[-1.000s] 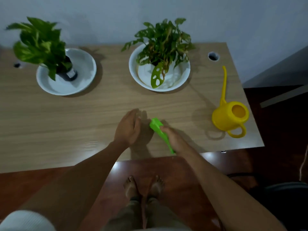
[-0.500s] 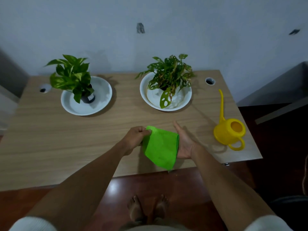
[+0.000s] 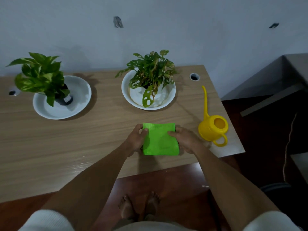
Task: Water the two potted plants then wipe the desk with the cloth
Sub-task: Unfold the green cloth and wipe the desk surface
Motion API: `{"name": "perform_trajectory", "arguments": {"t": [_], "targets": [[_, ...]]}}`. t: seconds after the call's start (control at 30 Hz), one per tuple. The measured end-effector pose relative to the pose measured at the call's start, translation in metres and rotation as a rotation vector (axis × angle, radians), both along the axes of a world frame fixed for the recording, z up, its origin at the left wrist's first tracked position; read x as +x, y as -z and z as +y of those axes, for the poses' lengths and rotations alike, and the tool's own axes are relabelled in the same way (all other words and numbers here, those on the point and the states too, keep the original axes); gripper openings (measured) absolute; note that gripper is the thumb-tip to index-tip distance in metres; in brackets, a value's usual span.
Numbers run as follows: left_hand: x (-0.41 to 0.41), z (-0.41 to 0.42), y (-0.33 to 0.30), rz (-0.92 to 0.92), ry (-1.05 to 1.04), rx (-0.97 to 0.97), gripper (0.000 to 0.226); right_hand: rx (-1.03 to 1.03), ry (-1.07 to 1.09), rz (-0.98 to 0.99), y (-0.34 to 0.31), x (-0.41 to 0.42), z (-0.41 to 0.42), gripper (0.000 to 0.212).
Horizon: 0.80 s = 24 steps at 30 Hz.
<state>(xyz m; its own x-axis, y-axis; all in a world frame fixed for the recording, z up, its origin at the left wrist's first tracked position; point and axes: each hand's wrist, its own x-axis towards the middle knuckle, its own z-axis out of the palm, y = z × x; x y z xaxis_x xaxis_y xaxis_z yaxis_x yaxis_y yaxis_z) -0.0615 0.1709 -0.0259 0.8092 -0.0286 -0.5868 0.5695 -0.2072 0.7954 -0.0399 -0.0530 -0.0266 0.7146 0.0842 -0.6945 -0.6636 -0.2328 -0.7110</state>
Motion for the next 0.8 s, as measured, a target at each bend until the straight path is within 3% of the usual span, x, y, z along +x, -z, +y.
{"name": "perform_trajectory", "arguments": {"t": [0.2,0.37,0.57,0.67,0.8], "targets": [[0.009,-0.049,0.014,0.079,-0.037,0.061,0.032,-0.32,-0.149,-0.234,0.014,0.018,-0.043,0.03],[0.01,-0.076,0.026,0.059,-0.08,0.165,0.029,-0.541,-0.231,-0.368,0.025,0.025,-0.056,0.01],[0.007,-0.083,0.032,0.034,-0.055,0.285,0.031,-0.825,-0.402,-0.375,0.025,0.02,-0.053,0.027],[0.004,-0.073,0.029,0.05,-0.012,0.396,0.033,-0.964,-0.39,-0.406,0.018,0.019,-0.043,0.035],[0.005,-0.044,0.016,0.012,0.004,0.595,0.029,-0.947,-0.397,-0.474,0.012,0.016,-0.019,0.033]]}}
